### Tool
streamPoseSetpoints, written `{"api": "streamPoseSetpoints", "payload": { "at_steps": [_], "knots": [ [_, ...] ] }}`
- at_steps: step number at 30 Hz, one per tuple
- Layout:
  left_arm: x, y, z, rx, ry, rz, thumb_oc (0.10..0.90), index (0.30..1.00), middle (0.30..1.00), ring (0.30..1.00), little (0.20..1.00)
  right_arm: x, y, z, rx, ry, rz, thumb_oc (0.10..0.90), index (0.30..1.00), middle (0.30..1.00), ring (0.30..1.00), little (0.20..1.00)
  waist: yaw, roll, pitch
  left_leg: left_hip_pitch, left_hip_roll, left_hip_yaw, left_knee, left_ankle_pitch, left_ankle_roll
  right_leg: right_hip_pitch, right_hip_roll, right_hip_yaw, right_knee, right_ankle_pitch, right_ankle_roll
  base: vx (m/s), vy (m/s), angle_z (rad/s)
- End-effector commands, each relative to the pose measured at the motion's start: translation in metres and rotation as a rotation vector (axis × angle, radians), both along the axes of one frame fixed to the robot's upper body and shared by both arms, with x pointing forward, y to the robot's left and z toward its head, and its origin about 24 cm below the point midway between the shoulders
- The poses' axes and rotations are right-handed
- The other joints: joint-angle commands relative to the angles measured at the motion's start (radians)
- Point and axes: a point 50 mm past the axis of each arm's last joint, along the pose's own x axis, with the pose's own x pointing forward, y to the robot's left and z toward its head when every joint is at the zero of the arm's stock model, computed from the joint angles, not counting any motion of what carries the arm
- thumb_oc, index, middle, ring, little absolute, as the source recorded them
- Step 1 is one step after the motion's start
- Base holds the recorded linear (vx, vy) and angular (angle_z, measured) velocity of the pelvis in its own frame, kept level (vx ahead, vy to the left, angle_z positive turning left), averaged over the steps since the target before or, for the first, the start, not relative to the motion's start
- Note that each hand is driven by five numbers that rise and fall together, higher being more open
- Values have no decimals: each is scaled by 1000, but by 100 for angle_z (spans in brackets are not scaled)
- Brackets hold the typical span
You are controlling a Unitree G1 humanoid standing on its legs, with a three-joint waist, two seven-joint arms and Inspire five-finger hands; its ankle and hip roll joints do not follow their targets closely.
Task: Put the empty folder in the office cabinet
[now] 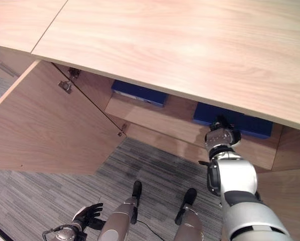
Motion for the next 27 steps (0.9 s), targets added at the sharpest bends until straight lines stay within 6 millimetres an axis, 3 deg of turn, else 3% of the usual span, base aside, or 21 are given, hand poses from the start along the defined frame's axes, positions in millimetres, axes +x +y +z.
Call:
{"api": "streamPoseSetpoints", "payload": {
  "at_steps": [1, 4, 7, 10, 15, 16, 17, 19, 20, 22, 23, 27],
  "knots": [
    [17, -7, 4, -35, -35, 17, 800, 900, 900, 900, 900, 12, 24, 11, 19, -163, 77, 800, 900, 900, 900, 900, 12, -9, 37, 27, 62, 2, -32, -48, -61, 79, -32, 28, 62, -173, 94, 14, -3, -13],
    [17, -10, 4, -61, -44, 38, 800, 900, 900, 900, 900, 13, 42, 12, -50, -243, 151, 800, 900, 900, 900, 900, -1, -11, 47, 33, 64, 7, -39, -43, -60, 77, -32, 32, 62, -169, 94, -27, 16, -8],
    [14, -22, 2, -118, -49, 43, 800, 900, 900, 900, 900, -12, 47, -2, -204, -365, 202, 800, 900, 900, 900, 900, -30, -11, 64, 48, 67, 19, -57, -36, -58, 81, -33, 35, 52, -161, 98, -1, 20, -4],
    [10, -15, 1, -103, -44, 28, 800, 900, 900, 900, 900, -33, 32, -19, -263, -384, 173, 800, 900, 900, 900, 900, -43, -14, 65, 60, 70, 17, -68, -33, -60, 88, -33, 30, 48, -162, 101, 0, 0, 0],
    [8, -8, 1, -88, -45, 40, 800, 900, 900, 900, 900, -39, 39, -8, -366, -457, 261, 800, 900, 900, 900, 900, -56, -20, 63, 77, 72, 28, -83, -26, -64, 100, -37, 30, 32, -150, 106, 3, 8, -1],
    [7, -7, 1, -98, -50, 52, 800, 900, 900, 900, 900, -46, 38, -9, -447, -455, 316, 400, 300, 300, 300, 300, -64, -24, 60, 84, 74, 31, -90, -23, -66, 105, -37, 28, 24, -145, 107, 18, 14, -4],
    [5, -4, 1, -99, -46, 72, 800, 900, 900, 900, 900, -55, 39, -6, -552, -452, 375, 400, 300, 300, 300, 300, -73, -32, 60, 96, 74, 34, -96, -27, -68, 111, -38, 30, 27, -151, 108, 35, -6, -1],
    [61, -33, 25, -195, -228, 96, 800, 900, 900, 900, 900, -54, 61, -4, -658, -414, 468, 400, 300, 300, 300, 300, -91, -45, 60, 97, 77, 35, -95, -28, -69, 110, -38, 30, 26, -148, 109, 10, -4, 2],
    [70, -38, 29, -202, -246, 105, 800, 900, 900, 900, 900, -55, 60, -3, -733, -384, 489, 400, 300, 300, 300, 300, -96, -47, 59, 94, 79, 36, -94, -24, -68, 106, -36, 31, 21, -139, 109, 0, 0, 0],
    [71, -39, 30, -206, -257, 125, 800, 900, 900, 900, 900, -56, 56, -3, -808, -341, 508, 400, 300, 300, 300, 300, -98, -51, 58, 93, 80, 36, -93, -25, -68, 106, -35, 30, 20, -138, 109, -6, -13, -8],
    [73, -41, 31, -219, -265, 122, 800, 900, 900, 900, 900, -55, 51, 6, -962, -297, 520, 400, 300, 300, 300, 300, -100, -55, 57, 93, 82, 37, -92, -26, -67, 105, -35, 30, 18, -136, 110, -5, -3, -5],
    [72, -40, 31, -219, -267, 120, 800, 900, 900, 900, 900, -50, 40, 25, -1202, -235, 508, 400, 300, 300, 300, 300, -101, -64, 58, 93, 84, 35, -88, -29, -65, 104, -36, 32, 20, -133, 111, 0, 0, 0]
  ]
}}
